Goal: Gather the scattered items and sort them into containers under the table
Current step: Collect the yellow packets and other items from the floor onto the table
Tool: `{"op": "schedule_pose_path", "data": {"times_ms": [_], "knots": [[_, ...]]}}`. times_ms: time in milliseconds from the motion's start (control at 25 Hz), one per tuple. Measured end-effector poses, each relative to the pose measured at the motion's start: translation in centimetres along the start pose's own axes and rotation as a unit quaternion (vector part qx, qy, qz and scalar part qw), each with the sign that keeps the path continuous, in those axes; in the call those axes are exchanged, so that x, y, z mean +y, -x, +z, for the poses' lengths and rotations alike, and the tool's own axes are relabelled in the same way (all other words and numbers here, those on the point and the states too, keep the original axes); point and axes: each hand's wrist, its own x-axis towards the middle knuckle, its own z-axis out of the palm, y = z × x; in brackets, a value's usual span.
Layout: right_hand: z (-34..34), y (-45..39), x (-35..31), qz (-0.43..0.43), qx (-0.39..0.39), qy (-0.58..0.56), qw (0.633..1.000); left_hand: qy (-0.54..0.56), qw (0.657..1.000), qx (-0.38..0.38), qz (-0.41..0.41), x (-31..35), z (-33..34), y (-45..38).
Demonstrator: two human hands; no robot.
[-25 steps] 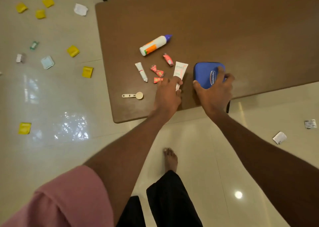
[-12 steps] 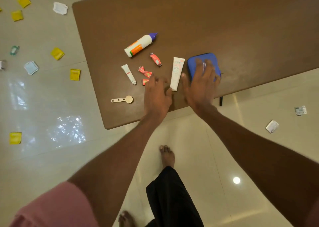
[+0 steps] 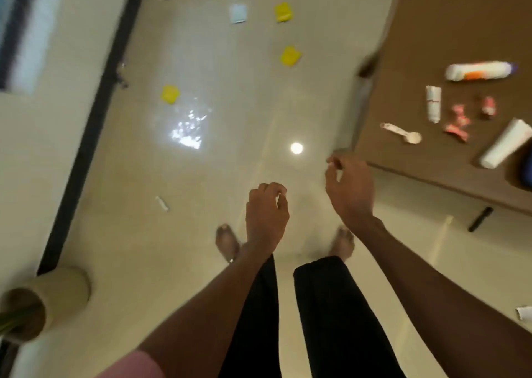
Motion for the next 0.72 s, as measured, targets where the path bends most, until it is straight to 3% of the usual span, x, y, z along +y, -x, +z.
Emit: {"op": "schedule_pose_path", "data": {"times_ms": [200, 440, 720], "knots": [[10.6, 2.6, -12.8, -0.03, -0.092, -0.003, 0.995, 0.057, 0.986, 0.043, -0.15, -16.7, -9.9, 0.6], [22.3, 2.1, -26.7, -0.107, -0.19, 0.021, 0.976, 0.131, 0.932, 0.098, -0.325, -32.7, -17.6, -1.2], [35.7, -7.7, -33.7, -0.196, -0.239, 0.046, 0.95, 0.131, 0.916, 0.076, -0.371, -43.9, -16.0, -9.6]]}}
